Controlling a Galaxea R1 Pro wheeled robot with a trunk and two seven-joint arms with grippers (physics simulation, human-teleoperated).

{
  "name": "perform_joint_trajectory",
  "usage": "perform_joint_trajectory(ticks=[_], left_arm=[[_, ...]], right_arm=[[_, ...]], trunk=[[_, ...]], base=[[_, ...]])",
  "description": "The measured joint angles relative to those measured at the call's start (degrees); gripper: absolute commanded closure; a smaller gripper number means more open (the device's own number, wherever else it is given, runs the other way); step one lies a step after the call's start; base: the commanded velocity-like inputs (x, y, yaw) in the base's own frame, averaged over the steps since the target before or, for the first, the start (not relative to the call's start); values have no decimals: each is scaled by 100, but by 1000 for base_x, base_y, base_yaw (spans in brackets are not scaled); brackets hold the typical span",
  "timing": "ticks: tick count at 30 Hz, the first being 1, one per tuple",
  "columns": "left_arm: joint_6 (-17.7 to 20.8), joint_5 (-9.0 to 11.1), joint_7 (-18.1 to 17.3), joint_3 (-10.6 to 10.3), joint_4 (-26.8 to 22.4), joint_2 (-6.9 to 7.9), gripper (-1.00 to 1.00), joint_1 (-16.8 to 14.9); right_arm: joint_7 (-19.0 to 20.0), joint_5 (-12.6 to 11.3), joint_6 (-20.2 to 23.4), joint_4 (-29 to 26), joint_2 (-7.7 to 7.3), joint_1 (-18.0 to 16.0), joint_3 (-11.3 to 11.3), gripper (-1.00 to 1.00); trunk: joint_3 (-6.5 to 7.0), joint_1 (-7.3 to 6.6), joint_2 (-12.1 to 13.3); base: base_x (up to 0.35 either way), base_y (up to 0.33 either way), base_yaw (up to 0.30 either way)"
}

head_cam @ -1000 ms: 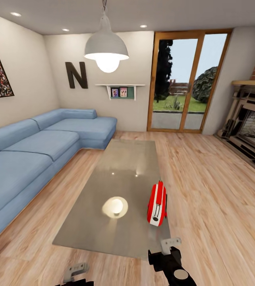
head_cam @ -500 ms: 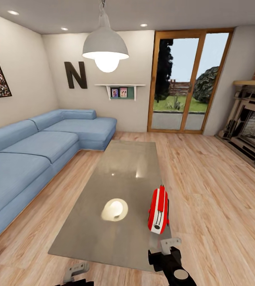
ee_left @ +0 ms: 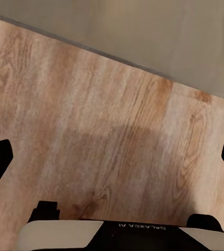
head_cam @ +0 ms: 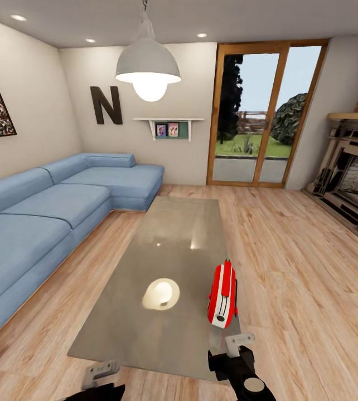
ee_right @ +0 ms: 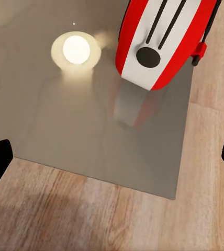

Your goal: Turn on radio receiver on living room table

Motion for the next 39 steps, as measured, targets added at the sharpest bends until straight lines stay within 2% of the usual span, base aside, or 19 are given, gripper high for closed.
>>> perform_joint_trajectory(ticks=[4,12,21,33,39], left_arm=[[-2,7,135,-11,-41,-14,-100,32],[2,7,149,-2,-46,-8,-100,43],[-2,4,146,13,-39,0,-100,73],[13,-2,165,7,-43,-15,-100,77],[12,-1,158,11,-31,-8,-100,84]], right_arm=[[0,0,-1,0,0,0,0,-100],[0,0,0,0,0,0,0,-100],[0,0,-1,7,0,0,-1,-100],[0,0,4,9,0,0,0,-100],[0,0,2,6,0,0,0,-100]], trunk=[[0,0,0],[0,0,0],[0,0,0],[0,0,0],[0,0,0]], base=[[0,0,0],[13,0,0],[227,0,0],[31,0,0],[291,0,0]])
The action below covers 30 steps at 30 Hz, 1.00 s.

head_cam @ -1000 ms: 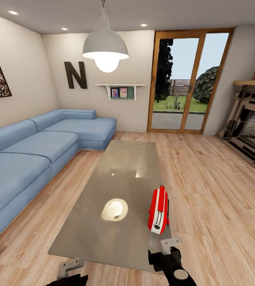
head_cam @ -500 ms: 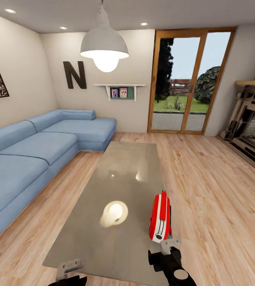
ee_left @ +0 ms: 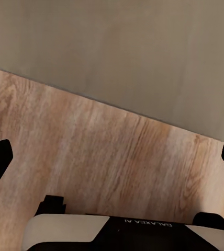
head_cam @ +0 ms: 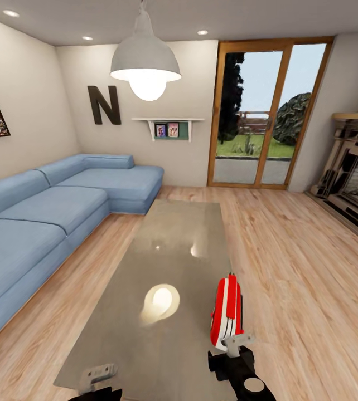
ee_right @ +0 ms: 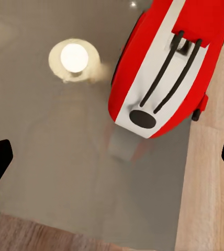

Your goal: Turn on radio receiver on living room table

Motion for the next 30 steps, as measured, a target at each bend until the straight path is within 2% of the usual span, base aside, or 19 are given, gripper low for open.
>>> perform_joint_trajectory(ticks=[30], left_arm=[[5,0,7,-27,-8,-18,-100,2]], right_arm=[[0,10,-3,-5,0,0,0,-100]], trunk=[[0,0,0]], base=[[19,0,0]])
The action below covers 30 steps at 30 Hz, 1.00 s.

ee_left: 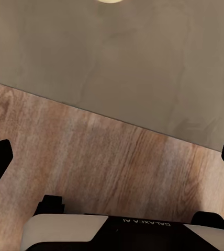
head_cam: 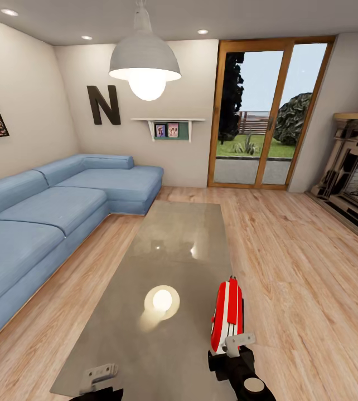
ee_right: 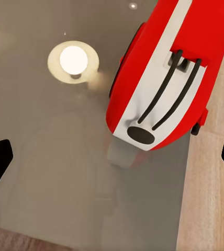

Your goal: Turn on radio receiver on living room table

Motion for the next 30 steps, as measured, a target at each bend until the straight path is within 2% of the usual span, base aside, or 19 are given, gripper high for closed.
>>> perform_joint_trajectory(ticks=[8,14,16,19,22,24,26,27,28,29,30], left_arm=[[3,0,-1,-5,8,-2,-100,0],[4,0,-8,-6,15,-8,-100,0],[4,0,-9,-6,14,-9,-100,0],[4,0,-9,-6,16,-9,-100,0],[6,0,-9,-6,17,-9,-100,0],[7,0,-9,-6,17,-9,-100,0],[8,0,-9,-6,18,-9,-100,0],[6,0,-9,-6,18,-9,-100,0],[6,0,-9,-6,18,-9,-100,0],[4,0,-9,-6,18,-9,-100,0],[4,0,-9,-6,18,-9,-100,0]], right_arm=[[-14,56,-56,-12,0,0,-5,-100],[-24,80,-69,-283,5,-88,-22,-100],[-29,76,-64,-304,11,-212,-40,-100],[-33,38,-29,-314,16,-589,-69,-100],[-33,-2,-6,-312,17,-943,-278,-100],[-31,-224,33,-310,17,-1234,-619,-100],[-33,-482,189,-309,17,-1400,-795,-100],[-28,-749,517,-309,13,-1572,-988,-100],[-26,-853,662,-308,12,-1638,-1068,-100],[-16,-1092,1075,-304,10,-1812,-1271,-100],[-10,-1232,1295,-303,10,-1921,-1377,-100]], trunk=[[0,0,0],[0,0,0],[0,0,0],[0,0,0],[0,0,0],[0,0,0],[0,0,0],[0,0,0],[0,0,0],[0,0,0],[0,0,0]], base=[[0,0,0],[0,0,0],[0,0,0],[0,0,0],[0,0,0],[0,0,0],[0,0,0],[0,0,0],[0,0,0],[0,0,0],[0,0,0]])
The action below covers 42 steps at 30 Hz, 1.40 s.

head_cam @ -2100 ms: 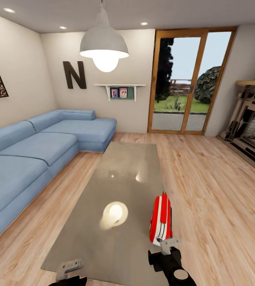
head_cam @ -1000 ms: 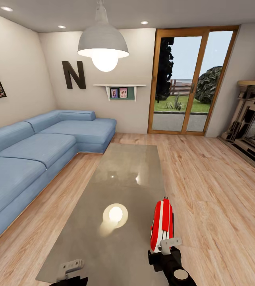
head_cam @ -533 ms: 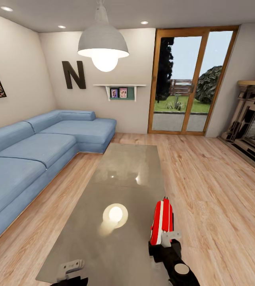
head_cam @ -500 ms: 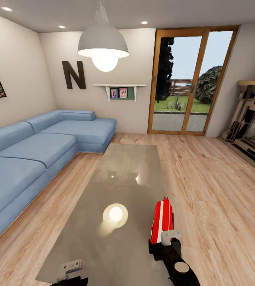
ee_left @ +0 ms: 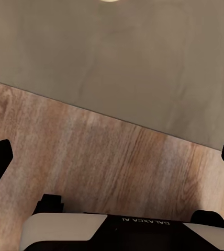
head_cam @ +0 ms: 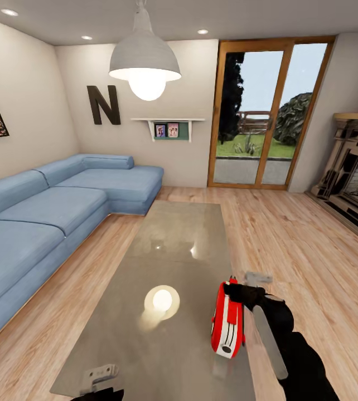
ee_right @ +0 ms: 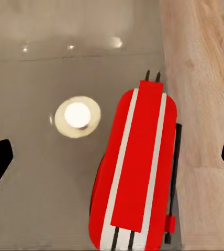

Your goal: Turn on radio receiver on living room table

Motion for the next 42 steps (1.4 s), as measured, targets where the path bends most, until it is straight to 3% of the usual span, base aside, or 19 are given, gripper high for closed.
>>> perform_joint_trajectory(ticks=[6,13,18,19,21,22,23,24,28,38,40,42], left_arm=[[2,0,0,0,4,-3,-100,0],[0,0,0,0,1,-5,-100,0],[-1,0,0,0,0,-3,-100,0],[-1,0,0,1,-1,-2,-100,0],[-1,0,0,0,0,-1,-100,0],[-1,0,0,0,0,-2,-100,0],[-1,0,0,1,3,-7,-100,1],[-1,0,0,0,2,-6,-100,0],[3,0,0,0,6,-7,-100,0],[4,0,0,0,2,-9,-100,0],[6,0,0,0,4,-9,-100,0],[7,0,0,0,4,-9,-100,0]], right_arm=[[1,-282,403,32,-11,-342,-180,-100],[-7,-322,926,895,-10,-1078,-219,-100],[-10,-320,1036,1103,-17,-1293,-449,-100],[10,-287,1043,1524,-48,-1395,-800,-100],[21,-307,1038,1657,-74,-1430,-1238,-100],[23,-309,1037,1711,-114,-1469,-1385,-100],[38,-281,1029,2057,-302,-1571,-1585,-100],[42,-321,1007,2315,-362,-1621,-1618,-100],[45,-322,980,2746,-403,-1683,-1641,-100],[46,-294,689,3065,-412,-1709,-1623,-100],[46,-295,681,3067,-409,-1709,-1538,-100],[46,-306,676,3069,-403,-1709,-1273,-100]], trunk=[[0,0,0],[0,0,0],[0,0,0],[-1,0,0],[0,0,0],[0,0,0],[0,0,0],[0,0,0],[0,0,0],[0,0,0],[0,0,0],[0,0,0]], base=[[0,0,0],[0,0,0],[0,0,0],[0,0,0],[0,0,0],[0,0,0],[0,0,0],[0,0,0],[0,0,0],[0,0,0],[0,0,0],[0,0,0]])
